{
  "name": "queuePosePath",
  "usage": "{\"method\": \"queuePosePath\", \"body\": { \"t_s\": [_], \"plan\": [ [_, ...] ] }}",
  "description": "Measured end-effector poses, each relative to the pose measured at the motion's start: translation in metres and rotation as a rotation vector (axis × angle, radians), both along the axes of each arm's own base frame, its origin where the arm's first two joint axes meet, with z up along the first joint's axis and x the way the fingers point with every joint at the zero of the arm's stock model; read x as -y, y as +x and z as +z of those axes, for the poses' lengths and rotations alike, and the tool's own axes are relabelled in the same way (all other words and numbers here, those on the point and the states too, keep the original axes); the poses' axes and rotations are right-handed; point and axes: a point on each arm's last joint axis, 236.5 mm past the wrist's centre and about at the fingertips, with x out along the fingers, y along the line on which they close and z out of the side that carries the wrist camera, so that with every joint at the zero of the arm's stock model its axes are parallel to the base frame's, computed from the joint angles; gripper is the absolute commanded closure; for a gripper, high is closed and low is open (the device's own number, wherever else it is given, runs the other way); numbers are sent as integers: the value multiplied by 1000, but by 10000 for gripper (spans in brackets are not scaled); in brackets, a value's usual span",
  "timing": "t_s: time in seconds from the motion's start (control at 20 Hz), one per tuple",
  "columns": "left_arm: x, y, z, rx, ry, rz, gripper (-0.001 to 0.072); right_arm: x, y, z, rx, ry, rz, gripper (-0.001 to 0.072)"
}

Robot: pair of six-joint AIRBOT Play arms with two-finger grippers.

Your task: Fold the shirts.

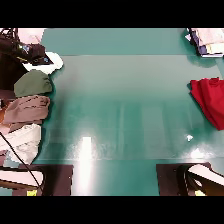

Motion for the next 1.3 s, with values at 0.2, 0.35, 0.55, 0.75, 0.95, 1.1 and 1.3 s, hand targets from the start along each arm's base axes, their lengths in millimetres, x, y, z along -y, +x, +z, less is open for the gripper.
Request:
{"method": "queuePosePath", "body": {
  "t_s": [0.2,0.35,0.55,0.75,0.95,1.1,1.3],
  "plan": [
    [0,0,0,0,0,0,682,-9,23,37,40,-20,42,139],
    [0,0,0,0,0,-1,682,-75,68,54,96,65,221,140],
    [1,-2,-1,-9,0,-6,682,-225,112,64,132,188,599,180],
    [0,2,1,8,0,3,682,-362,113,69,158,225,936,584],
    [-1,5,2,19,0,10,682,-454,94,75,199,234,1161,700],
    [-1,6,2,24,0,13,682,-486,81,77,206,249,1230,700],
    [-1,7,3,27,-1,15,681,-502,73,78,209,260,1258,700]
  ]
}}
